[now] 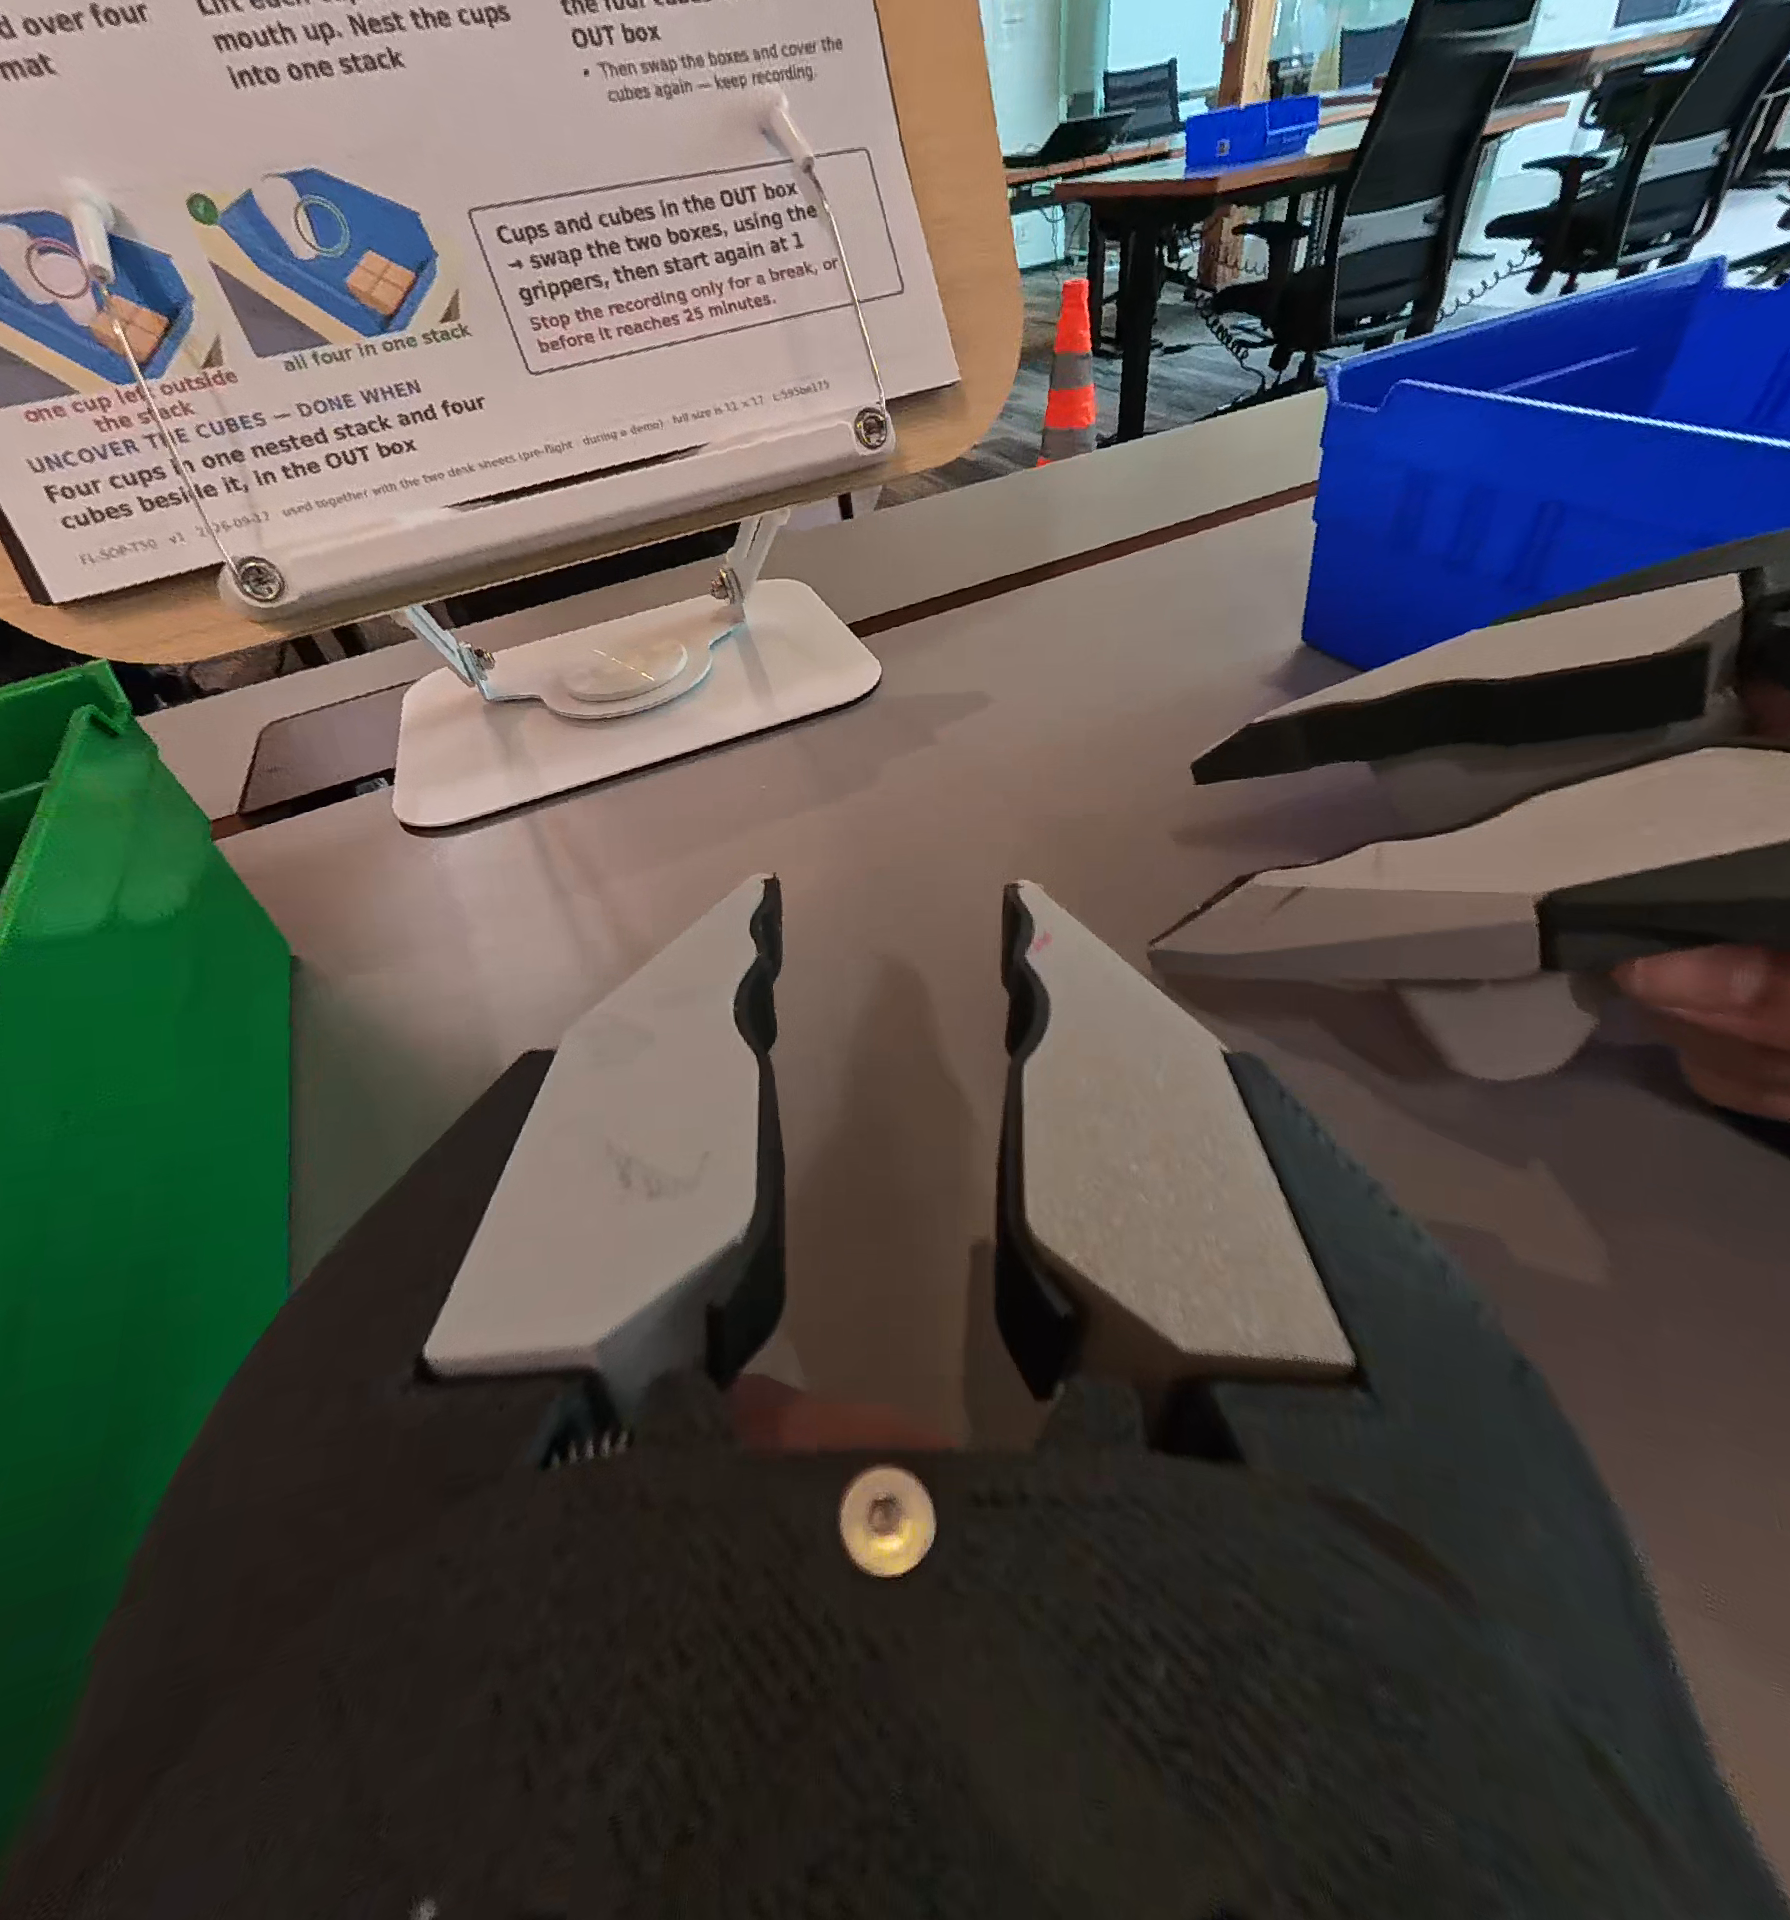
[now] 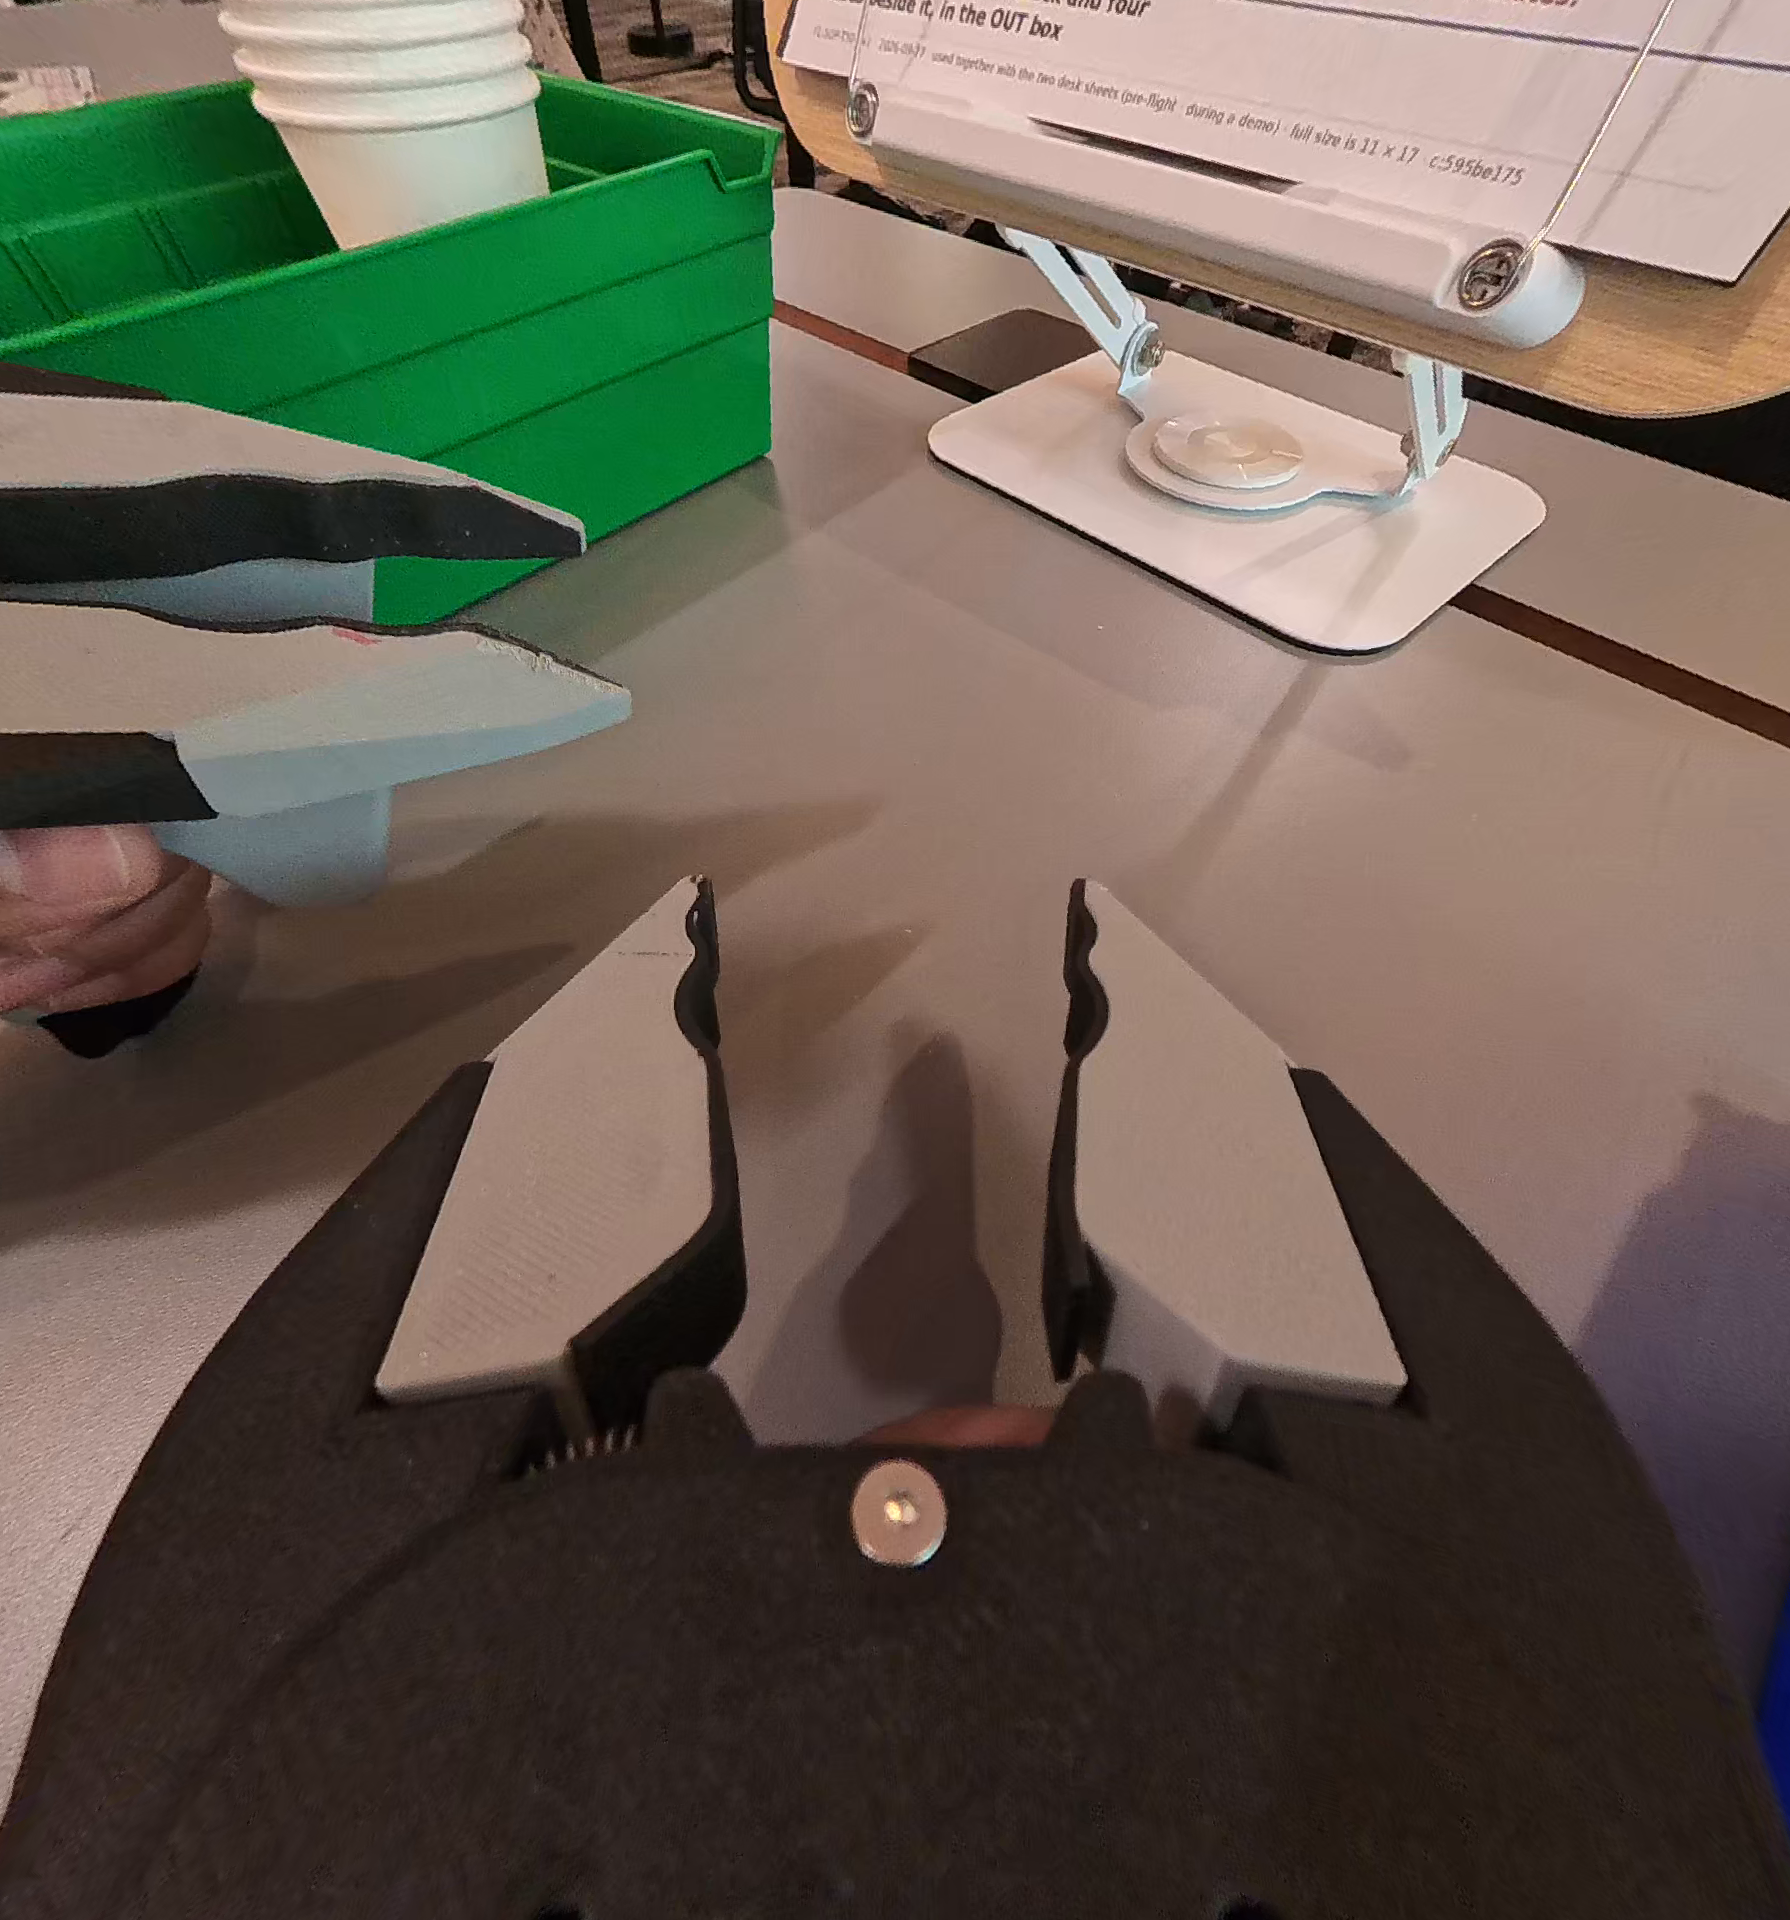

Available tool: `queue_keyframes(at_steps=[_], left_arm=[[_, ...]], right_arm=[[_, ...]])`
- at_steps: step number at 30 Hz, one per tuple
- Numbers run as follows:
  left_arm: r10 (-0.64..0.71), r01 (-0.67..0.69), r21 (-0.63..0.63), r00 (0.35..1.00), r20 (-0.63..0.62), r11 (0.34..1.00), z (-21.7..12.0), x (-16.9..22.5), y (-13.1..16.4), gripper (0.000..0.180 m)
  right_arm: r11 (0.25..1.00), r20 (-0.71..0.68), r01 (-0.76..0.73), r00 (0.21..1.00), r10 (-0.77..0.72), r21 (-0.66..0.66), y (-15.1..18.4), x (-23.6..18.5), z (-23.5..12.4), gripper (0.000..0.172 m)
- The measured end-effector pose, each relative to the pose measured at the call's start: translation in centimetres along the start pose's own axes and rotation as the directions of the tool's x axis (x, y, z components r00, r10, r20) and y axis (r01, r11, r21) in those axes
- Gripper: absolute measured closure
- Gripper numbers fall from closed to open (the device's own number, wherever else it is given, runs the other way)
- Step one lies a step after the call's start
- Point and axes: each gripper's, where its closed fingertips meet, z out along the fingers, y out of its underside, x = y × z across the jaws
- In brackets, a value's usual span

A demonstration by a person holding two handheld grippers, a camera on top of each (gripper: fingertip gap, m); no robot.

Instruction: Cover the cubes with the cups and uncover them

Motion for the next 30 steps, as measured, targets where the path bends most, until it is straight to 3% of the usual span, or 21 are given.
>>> queue_keyframes(at_steps=[22,26,30], left_arm=[[0.004,-0.004,-0.004,1.000,0.002,1.000,-0.1,0.0,0.0,0.143],[0.041,-0.050,0.099,0.995,0.092,0.994,-1.5,-1.4,-2.4,0.143],[-0.034,-0.028,0.328,0.983,0.182,0.944,-4.8,-3.6,-6.5,0.143]], right_arm=[[1.000,-0.006,0.014,1.000,-0.014,-0.013,0.1,-0.1,0.1,0.112],[1.000,-0.007,0.016,1.000,-0.016,-0.013,0.1,-0.1,0.1,0.112],[1.000,-0.008,0.017,1.000,-0.017,-0.013,0.1,-0.1,0.1,0.112]])
